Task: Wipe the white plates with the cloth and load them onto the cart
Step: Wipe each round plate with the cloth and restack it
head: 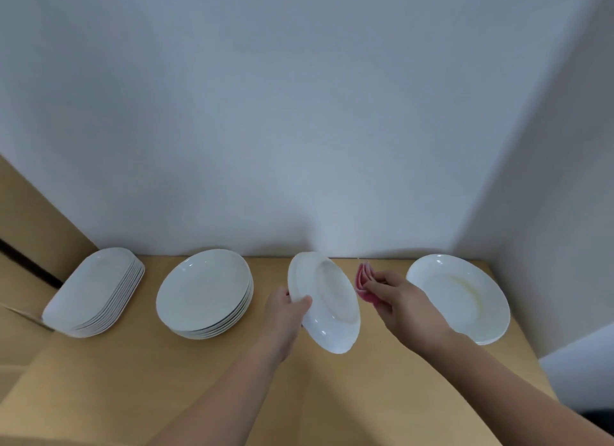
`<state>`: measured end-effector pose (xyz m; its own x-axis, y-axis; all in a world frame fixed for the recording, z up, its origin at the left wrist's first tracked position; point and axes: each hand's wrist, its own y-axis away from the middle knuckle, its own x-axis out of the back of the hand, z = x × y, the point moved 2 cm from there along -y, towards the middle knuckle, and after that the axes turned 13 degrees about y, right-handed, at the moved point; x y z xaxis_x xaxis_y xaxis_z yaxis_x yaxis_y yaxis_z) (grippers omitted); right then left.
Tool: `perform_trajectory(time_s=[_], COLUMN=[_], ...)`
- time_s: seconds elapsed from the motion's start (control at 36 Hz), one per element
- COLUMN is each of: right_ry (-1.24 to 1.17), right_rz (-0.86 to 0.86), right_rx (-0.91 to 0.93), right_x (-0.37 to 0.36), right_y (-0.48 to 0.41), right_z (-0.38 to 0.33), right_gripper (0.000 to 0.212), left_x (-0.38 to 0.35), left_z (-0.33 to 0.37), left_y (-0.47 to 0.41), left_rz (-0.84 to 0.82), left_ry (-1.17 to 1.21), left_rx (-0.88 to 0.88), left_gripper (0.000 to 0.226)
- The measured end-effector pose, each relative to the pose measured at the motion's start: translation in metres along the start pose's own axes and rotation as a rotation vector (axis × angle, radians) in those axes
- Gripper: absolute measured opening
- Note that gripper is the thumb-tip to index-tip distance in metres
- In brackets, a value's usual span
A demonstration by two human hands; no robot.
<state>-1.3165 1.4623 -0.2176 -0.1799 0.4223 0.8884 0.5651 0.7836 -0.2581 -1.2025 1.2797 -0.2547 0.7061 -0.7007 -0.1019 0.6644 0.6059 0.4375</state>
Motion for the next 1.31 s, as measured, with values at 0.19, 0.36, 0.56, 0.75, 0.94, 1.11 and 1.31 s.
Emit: perform_trajectory(time_s=[0.19,0.36,0.56,0.75,0.94,1.11,1.31], right_ry=[-0.004,0.038,0.040,0.068,0.105,0.117,0.138], right_rz=[0.008,0.004,0.021,0.022,-0.011,-0.051,-0.083], right_rx=[0.072,0.146,0.198,0.222,0.235,0.226,0.221], right_x=[0.016,0.021,0.022,0.014,0.002,-0.007,-0.015], right_y=[-0.023,-0.046,-0.064,-0.069,-0.072,-0.074,-0.075], right_z=[-0.004,-0.012,-0.025,-0.035,-0.047,-0.061,-0.071], right_gripper=[0.040,0.036,0.035,0.034,0.035,0.037,0.038], left_x=[0.015,0.039,0.075,0.106,0.133,0.156,0.162], left_z=[0.049,0.075,0.090,0.081,0.062,0.041,0.025], left_y=[0.012,0.014,0.010,0.013,0.009,-0.001,-0.009], left_rz=[0.042,0.110,0.229,0.258,0.271,0.229,0.175], left_ry=[-0.271,-0.510,-0.906,-1.322,-1.453,-1.463,-1.532], left_rx=[-0.310,-0.489,-0.660,-0.663,-0.509,-0.449,-0.450], left_gripper=[0.018,0.022,0.030,0.024,0.027,0.033,0.040])
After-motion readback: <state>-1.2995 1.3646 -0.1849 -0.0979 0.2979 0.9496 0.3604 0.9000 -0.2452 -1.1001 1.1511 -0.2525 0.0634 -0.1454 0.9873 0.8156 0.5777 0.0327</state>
